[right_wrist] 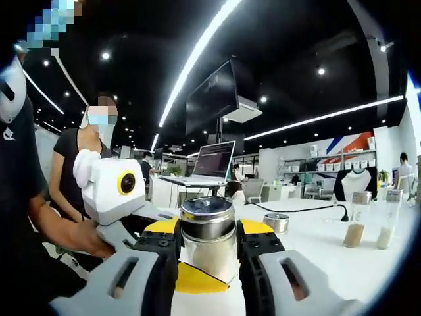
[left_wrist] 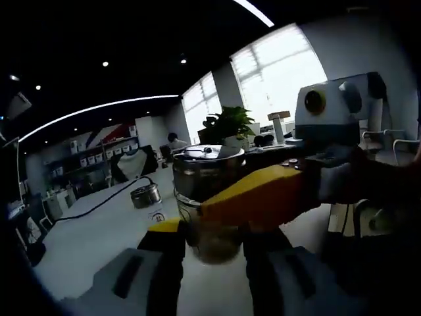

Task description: Rotate the seasoning bottle until the label or dispensing opening points toward the visible target arrow and the bottle remains upright within the marked orientation range

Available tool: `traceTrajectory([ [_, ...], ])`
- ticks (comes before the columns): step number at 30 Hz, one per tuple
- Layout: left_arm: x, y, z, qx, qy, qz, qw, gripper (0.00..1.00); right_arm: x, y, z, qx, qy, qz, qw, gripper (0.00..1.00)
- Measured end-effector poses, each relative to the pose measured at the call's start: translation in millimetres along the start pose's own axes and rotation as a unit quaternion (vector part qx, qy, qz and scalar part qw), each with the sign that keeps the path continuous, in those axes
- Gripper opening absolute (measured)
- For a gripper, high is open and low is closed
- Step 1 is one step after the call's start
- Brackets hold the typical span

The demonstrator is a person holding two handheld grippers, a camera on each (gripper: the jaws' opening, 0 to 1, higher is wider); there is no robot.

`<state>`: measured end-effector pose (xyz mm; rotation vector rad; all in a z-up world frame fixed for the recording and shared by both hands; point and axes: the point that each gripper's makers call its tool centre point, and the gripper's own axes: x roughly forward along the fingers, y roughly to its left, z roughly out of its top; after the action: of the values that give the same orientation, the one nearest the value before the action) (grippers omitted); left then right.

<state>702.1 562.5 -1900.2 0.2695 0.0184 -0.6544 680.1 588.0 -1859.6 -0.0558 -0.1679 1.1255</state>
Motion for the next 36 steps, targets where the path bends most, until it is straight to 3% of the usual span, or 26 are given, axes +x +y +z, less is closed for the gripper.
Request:
traceTrajectory([
  [2, 0, -1.1, 0.8, -0.006, -0.003, -0.003, 1.0, 0.36, 0, -1, 0.3, -0.004, 0.0, -0.004, 1.0, 0.32],
  [5, 1, -4.9, 3.7, -0.012, -0.021, -0.034, 0.9991, 0.36, -5, -5, 1.6, 0.03, 0.005, -0.001, 0.9995, 0.32],
  [7, 0, -6.6, 5.7, -0.016, -0.029, -0.046, 0.9984, 0.36, -7, -6, 2.2, 0.056, 0.013, 0.018, 0.9982, 0.32],
  [9, -1, -12.5, 13.1, -0.042, -0.051, -0.077, 0.9948, 0.36, -11, -5, 6.9, 0.066, 0.007, 0.034, 0.9972, 0.32],
  [13, -6, -29.2, 21.4, -0.081, -0.061, -0.155, 0.9827, 0.37, -21, 7, 12.7, 0.078, 0.001, 0.086, 0.9933, 0.32],
  [16, -9, -34.6, 29.1, -0.094, -0.08, -0.18, 0.976, 0.37, -26, 9, 18.3, 0.096, -0.011, 0.105, 0.9898, 0.32],
  [19, -14, -44.4, 34.3, -0.122, -0.088, -0.226, 0.9626, 0.37, -34, 13, 22.6, 0.12, -0.016, 0.133, 0.9836, 0.32],
  [22, -19, -50.3, 39.0, -0.132, -0.098, -0.254, 0.9531, 0.37, -39, 17, 27.1, 0.136, -0.027, 0.159, 0.9775, 0.31],
  [28, -26, -62.7, 40.9, -0.162, -0.092, -0.306, 0.9335, 0.37, -46, 27, 33.5, 0.154, -0.04, 0.202, 0.9664, 0.31],
  [33, -27, -68.3, 38.8, -0.157, -0.086, -0.317, 0.9315, 0.37, -46, 34, 32.3, 0.161, -0.042, 0.218, 0.9616, 0.31],
  [35, -26, -69.1, 36.0, -0.147, -0.075, -0.309, 0.9365, 0.37, -44, 35, 30.1, 0.162, -0.038, 0.218, 0.9616, 0.32],
  [36, -22, -63.3, 33.5, -0.122, -0.073, -0.283, 0.9486, 0.36, -41, 34, 28.4, 0.152, -0.039, 0.207, 0.9658, 0.32],
])
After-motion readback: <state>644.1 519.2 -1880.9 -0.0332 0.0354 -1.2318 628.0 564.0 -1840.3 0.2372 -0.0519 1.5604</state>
